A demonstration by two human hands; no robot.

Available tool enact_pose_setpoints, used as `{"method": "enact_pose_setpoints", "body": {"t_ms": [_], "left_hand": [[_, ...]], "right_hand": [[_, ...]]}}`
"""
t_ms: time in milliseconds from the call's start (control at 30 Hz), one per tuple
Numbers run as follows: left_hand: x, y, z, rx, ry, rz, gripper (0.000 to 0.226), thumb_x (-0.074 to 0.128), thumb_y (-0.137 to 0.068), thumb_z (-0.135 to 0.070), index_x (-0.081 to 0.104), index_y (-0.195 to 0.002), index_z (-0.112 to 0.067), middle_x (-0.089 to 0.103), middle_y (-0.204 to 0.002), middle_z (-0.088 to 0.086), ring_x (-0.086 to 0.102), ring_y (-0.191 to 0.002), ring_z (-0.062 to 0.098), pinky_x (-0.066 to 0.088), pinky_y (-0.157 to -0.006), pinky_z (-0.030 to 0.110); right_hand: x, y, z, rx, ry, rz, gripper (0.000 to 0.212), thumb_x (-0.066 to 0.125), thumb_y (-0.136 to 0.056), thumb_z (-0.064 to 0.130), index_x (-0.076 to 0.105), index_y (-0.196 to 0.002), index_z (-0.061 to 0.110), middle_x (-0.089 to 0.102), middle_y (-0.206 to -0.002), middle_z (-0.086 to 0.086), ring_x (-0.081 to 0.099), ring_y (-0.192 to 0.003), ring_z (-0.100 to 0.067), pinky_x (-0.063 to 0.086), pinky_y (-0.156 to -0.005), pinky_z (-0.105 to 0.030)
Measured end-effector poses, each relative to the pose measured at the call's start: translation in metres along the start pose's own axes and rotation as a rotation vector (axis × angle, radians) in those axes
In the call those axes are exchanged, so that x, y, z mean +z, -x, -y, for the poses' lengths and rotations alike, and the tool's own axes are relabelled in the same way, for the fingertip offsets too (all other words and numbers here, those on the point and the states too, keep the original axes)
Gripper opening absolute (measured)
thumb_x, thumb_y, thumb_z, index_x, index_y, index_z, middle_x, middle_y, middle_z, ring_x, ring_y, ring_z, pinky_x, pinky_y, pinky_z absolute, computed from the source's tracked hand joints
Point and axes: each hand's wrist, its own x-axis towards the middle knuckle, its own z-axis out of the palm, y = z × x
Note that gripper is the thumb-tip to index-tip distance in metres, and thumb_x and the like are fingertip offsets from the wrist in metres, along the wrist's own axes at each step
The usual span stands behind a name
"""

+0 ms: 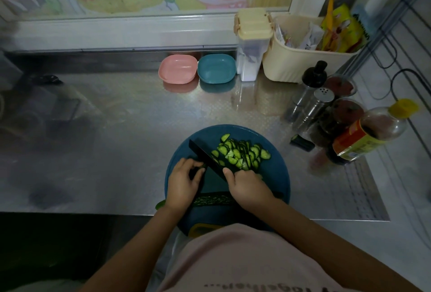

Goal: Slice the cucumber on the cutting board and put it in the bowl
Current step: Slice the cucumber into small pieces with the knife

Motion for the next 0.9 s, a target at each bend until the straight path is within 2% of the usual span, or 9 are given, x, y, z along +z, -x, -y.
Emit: {"method": "enact_pose_setpoints", "body": {"t_ms": [133, 300, 433, 533, 667, 767, 900], "left_hand": [[0.0, -0.001, 0.002, -0.009, 0.017, -0.015, 0.008, 0.072, -0.081, -0.009, 0.065, -0.084, -0.011, 0.056, -0.081, -0.005, 0.053, -0.078, 0.009, 0.038, -0.067, 0.015], [0.002, 0.0, 0.003, 0.007, 0.012, -0.023, 0.008, 0.072, -0.08, -0.008, 0.065, -0.083, -0.011, 0.057, -0.08, -0.004, 0.054, -0.076, 0.011, 0.041, -0.066, 0.021], [0.002, 0.0, 0.003, 0.018, -0.002, -0.032, 0.008, 0.072, -0.08, -0.008, 0.064, -0.082, -0.011, 0.057, -0.079, -0.003, 0.051, -0.076, 0.006, 0.039, -0.065, 0.018], [0.002, 0.0, 0.003, 0.025, -0.009, -0.031, 0.008, 0.072, -0.08, -0.007, 0.064, -0.081, -0.01, 0.056, -0.078, -0.003, 0.051, -0.075, 0.008, 0.038, -0.064, 0.018], [0.002, 0.0, 0.002, 0.02, -0.007, -0.03, 0.008, 0.072, -0.08, -0.007, 0.064, -0.081, -0.01, 0.056, -0.078, -0.003, 0.054, -0.075, 0.012, 0.04, -0.064, 0.021], [0.002, -0.001, 0.003, 0.019, -0.009, -0.029, 0.009, 0.072, -0.079, -0.006, 0.064, -0.081, -0.009, 0.056, -0.078, -0.002, 0.054, -0.075, 0.012, 0.037, -0.064, 0.017], [0.002, 0.0, 0.004, 0.014, 0.011, -0.033, 0.01, 0.073, -0.078, -0.005, 0.065, -0.082, -0.009, 0.055, -0.079, -0.005, 0.049, -0.076, 0.001, 0.036, -0.066, 0.009]], "right_hand": [[-0.002, 0.002, -0.003, 0.004, -0.062, 0.014, 0.064, 0.021, -0.101, 0.045, 0.045, -0.053, 0.01, 0.047, -0.054, -0.004, 0.049, -0.056, -0.021, 0.041, -0.062, -0.034], [-0.006, 0.005, 0.001, -0.02, -0.108, 0.02, 0.062, 0.022, -0.101, 0.043, 0.042, -0.052, 0.011, 0.045, -0.054, -0.003, 0.046, -0.056, -0.019, 0.036, -0.063, -0.031], [-0.006, 0.006, 0.001, -0.043, -0.098, 0.029, 0.061, 0.022, -0.102, 0.042, 0.04, -0.052, 0.012, 0.044, -0.054, -0.003, 0.048, -0.062, -0.022, 0.035, -0.063, -0.031], [-0.005, 0.006, 0.001, -0.056, -0.088, 0.02, 0.061, 0.022, -0.102, 0.042, 0.039, -0.052, 0.012, 0.043, -0.053, -0.003, 0.049, -0.063, -0.023, 0.038, -0.065, -0.034], [0.0, 0.005, 0.0, -0.078, -0.071, -0.001, 0.061, 0.022, -0.102, 0.041, 0.039, -0.052, 0.012, 0.043, -0.052, -0.004, 0.049, -0.058, -0.025, 0.037, -0.057, -0.034], [0.006, 0.002, 0.001, -0.082, -0.033, -0.022, 0.062, 0.021, -0.101, 0.044, 0.042, -0.052, 0.011, 0.046, -0.053, -0.006, 0.049, -0.055, -0.025, 0.033, -0.054, -0.032], [0.007, -0.003, 0.003, -0.067, -0.004, 0.0, 0.062, 0.02, -0.101, 0.044, 0.042, -0.053, 0.012, 0.044, -0.054, -0.005, 0.049, -0.059, -0.026, 0.034, -0.056, -0.031]]}}
